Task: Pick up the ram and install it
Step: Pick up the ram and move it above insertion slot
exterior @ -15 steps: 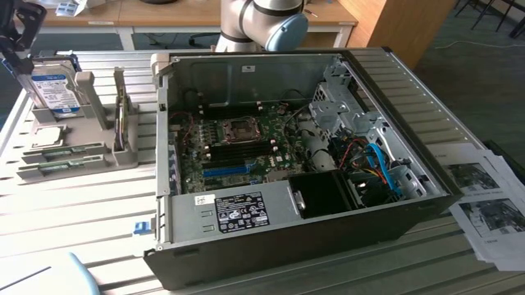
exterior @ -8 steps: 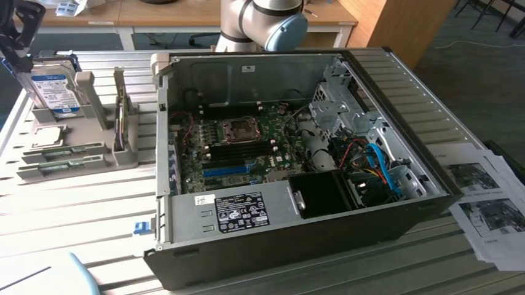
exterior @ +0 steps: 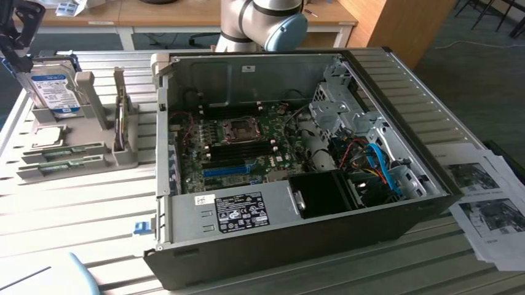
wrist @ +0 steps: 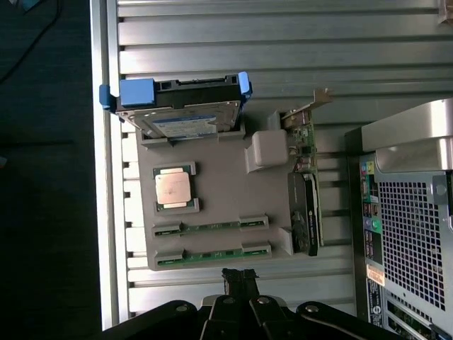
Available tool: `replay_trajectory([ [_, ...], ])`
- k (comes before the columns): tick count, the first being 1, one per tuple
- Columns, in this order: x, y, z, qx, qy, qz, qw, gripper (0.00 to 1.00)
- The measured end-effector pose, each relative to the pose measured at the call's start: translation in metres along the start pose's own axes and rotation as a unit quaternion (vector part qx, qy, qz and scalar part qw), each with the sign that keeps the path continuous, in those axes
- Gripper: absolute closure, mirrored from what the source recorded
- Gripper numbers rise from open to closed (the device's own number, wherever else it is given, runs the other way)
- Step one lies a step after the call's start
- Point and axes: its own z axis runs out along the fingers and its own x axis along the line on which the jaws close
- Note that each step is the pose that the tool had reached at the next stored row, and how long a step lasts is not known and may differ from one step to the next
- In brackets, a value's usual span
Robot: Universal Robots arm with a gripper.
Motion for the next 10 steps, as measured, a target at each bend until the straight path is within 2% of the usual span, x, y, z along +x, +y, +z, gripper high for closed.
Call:
replay_trajectory([
  [10, 0.0000, 0.0000, 0.0001, 0.0000, 0.0000, 0.000, 1.0000, 0.91],
])
